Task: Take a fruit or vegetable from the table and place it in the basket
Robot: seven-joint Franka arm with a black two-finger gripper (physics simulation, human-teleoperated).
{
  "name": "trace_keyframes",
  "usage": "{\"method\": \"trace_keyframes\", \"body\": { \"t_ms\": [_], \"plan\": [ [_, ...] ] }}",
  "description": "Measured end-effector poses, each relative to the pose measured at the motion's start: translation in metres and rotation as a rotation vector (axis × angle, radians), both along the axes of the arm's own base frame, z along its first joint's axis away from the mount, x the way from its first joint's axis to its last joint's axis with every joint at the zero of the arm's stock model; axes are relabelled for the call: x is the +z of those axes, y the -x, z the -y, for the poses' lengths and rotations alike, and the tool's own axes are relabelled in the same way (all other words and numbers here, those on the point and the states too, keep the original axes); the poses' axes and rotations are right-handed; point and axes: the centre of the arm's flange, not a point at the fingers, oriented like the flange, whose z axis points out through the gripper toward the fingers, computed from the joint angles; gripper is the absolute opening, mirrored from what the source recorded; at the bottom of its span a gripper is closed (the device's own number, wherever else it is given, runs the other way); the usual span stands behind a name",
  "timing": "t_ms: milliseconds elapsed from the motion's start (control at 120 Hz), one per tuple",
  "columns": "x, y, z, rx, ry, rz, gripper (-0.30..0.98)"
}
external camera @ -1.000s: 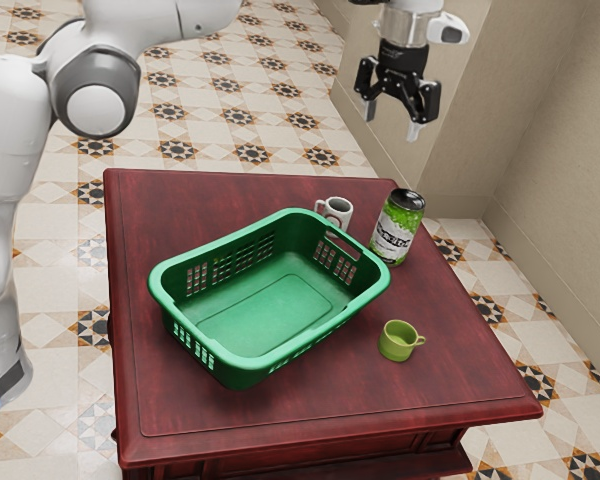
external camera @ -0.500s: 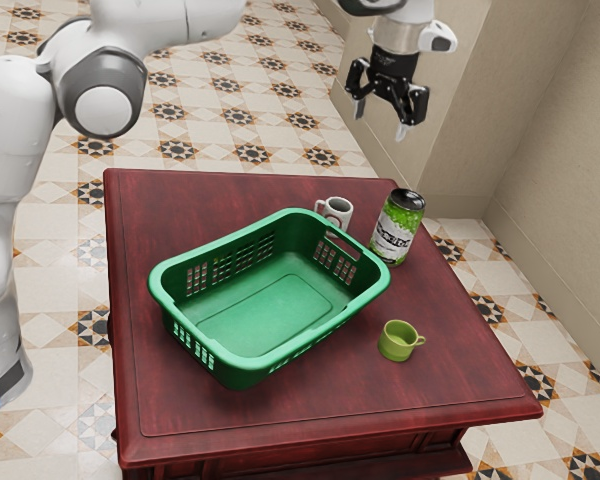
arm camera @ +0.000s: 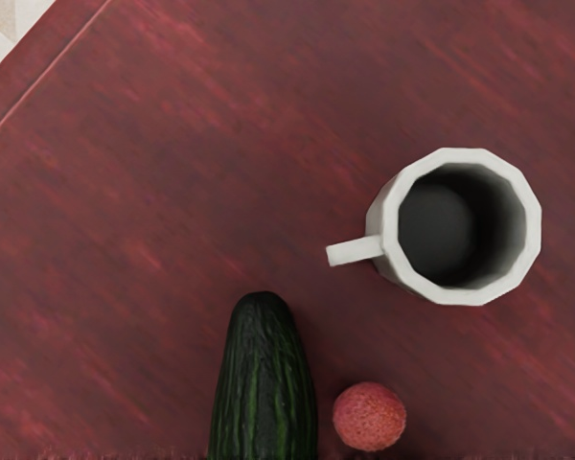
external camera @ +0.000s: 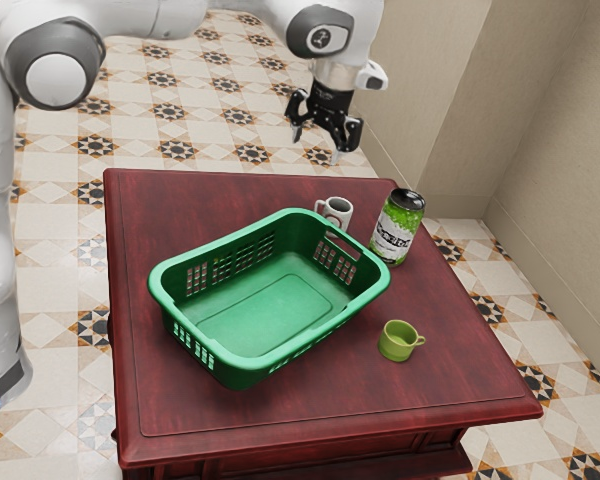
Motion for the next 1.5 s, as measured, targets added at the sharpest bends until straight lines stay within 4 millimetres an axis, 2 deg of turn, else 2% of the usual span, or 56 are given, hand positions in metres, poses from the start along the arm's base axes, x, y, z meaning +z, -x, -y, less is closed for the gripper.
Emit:
{"method": "trace_keyframes", "body": {
  "t_ms": [125, 375, 492, 1025, 1500],
  "plan": [
    [-0.027, 0.001, 0.011, -0.017, 0.026, -0.014, 0.69],
    [-0.057, 0.007, 0.014, -0.023, 0.038, -0.024, 0.69],
    [-0.06, 0.017, 0.013, -0.022, 0.038, -0.016, 0.69],
    [-0.096, 0.025, 0.006, -0.011, 0.044, -0.037, 0.69],
    [-0.11, 0.03, 0.008, -0.005, 0.069, -0.059, 0.69]
  ]
}}
